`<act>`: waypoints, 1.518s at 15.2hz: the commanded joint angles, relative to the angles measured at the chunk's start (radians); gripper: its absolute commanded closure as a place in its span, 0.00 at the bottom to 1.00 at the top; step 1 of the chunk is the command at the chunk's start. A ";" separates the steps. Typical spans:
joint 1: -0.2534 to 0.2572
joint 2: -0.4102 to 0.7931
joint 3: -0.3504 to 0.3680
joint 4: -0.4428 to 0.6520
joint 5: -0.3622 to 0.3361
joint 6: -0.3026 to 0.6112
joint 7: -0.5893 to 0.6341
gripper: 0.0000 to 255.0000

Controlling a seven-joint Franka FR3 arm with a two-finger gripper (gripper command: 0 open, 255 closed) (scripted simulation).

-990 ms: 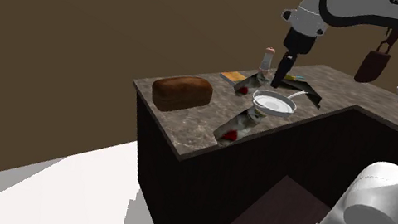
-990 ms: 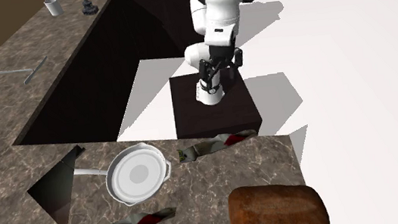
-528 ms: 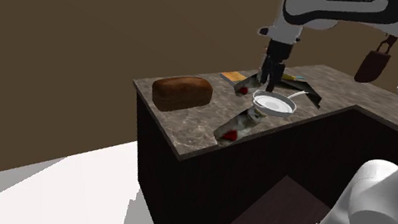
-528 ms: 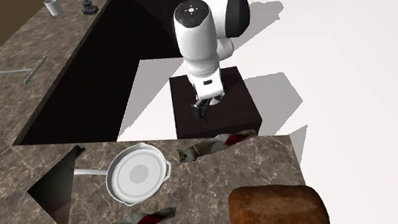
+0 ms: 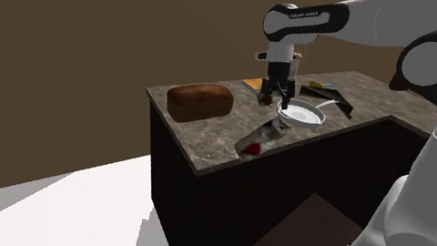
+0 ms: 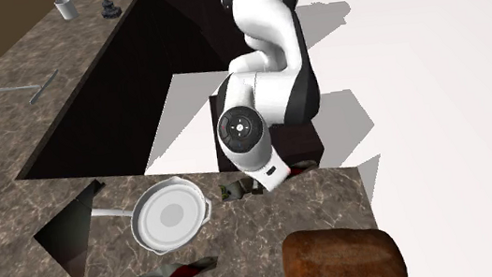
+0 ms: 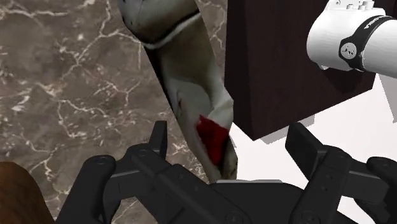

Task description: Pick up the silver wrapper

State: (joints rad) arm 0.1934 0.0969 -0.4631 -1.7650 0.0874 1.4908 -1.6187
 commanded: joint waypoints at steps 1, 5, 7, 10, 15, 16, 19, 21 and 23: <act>-0.009 0.127 0.009 0.082 0.020 -0.035 -0.152 0.00; -0.020 0.199 0.029 0.109 0.023 -0.034 -0.233 0.00; -0.020 0.205 0.030 0.090 0.025 -0.009 -0.234 0.00; -0.020 0.218 0.032 0.058 0.030 0.034 -0.238 0.00; -0.020 0.216 0.032 0.056 0.030 0.034 -0.237 1.00; -0.019 0.216 0.032 0.057 0.030 0.034 -0.237 1.00; -0.020 0.216 0.032 0.056 0.030 0.034 -0.238 1.00; -0.020 0.217 0.032 0.057 0.030 0.034 -0.238 1.00; -0.020 0.214 0.031 0.066 0.029 0.022 -0.237 1.00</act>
State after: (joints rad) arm 0.1733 0.3128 -0.4313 -1.7015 0.1172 1.5183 -1.8564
